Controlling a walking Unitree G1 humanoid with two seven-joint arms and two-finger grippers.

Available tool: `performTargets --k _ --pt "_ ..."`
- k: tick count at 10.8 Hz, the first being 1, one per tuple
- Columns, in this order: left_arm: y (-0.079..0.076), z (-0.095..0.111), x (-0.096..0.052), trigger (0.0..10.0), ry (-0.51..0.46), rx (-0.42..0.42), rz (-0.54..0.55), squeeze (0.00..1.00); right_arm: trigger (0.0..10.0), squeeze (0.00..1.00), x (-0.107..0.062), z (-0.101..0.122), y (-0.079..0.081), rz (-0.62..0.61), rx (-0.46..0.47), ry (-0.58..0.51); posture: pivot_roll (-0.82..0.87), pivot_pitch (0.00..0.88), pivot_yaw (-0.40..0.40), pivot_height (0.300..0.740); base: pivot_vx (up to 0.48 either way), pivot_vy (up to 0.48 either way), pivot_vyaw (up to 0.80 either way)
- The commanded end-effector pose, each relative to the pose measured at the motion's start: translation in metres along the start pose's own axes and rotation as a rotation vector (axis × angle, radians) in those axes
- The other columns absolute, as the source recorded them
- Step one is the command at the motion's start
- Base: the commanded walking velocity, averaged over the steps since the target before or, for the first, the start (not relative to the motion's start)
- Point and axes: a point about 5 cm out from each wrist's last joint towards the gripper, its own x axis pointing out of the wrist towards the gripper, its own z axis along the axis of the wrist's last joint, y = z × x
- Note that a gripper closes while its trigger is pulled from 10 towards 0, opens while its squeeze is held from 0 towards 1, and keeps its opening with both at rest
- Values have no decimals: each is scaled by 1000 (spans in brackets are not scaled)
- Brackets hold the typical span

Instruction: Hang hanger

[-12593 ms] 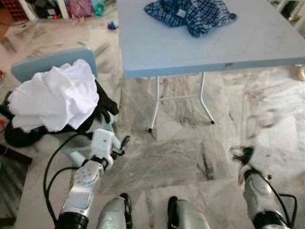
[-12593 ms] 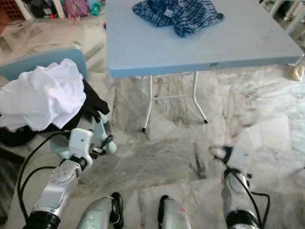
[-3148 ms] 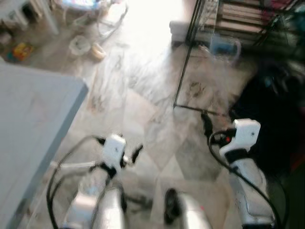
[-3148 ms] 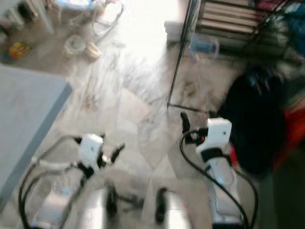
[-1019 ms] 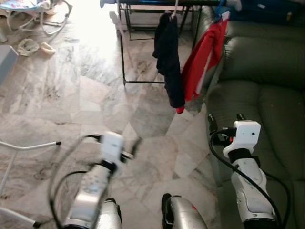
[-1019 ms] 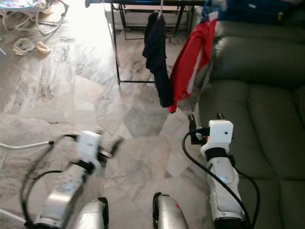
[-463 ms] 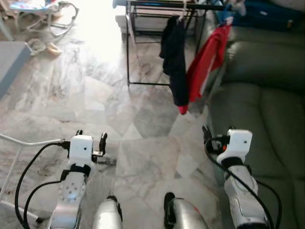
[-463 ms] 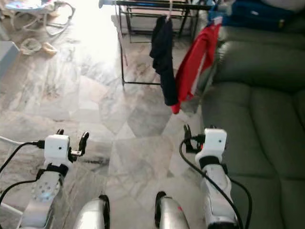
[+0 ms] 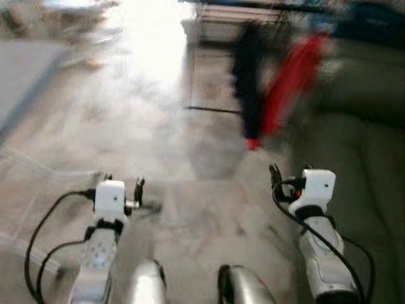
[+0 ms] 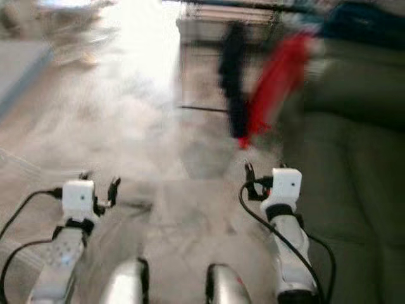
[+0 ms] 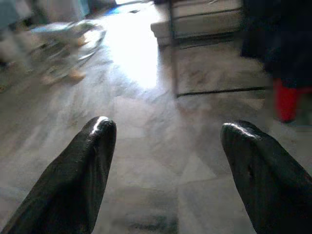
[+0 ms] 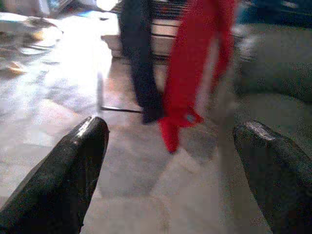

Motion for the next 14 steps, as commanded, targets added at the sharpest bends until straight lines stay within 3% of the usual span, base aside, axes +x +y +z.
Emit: performTargets --k 1,6,7,8,14 --pt "0 3 1 10000 -13 -8 -1 0 10000 0 -3 -5 -1 -6 -4 17 2 181 -16 740 259 0 0" --pt "-5 4 5 10000 -21 -9 -16 0 10000 0 -1 -4 0 5 -17 9 2 182 -15 740 316 356 0" --pt "-8 4 4 10000 -22 -14 -23 0 10000 0 0 -3 3 58 -57 10 2 182 -15 740 0 0 0" --pt "-9 5 5 10000 -24 6 -19 0 10000 0 0 -2 8 88 -103 0 7 179 -15 740 0 0 800" --pt "-6 8 8 10000 -36 40 39 0 10000 0 6 3 17 146 -99 -35 21 180 -13 740 0 0 800"
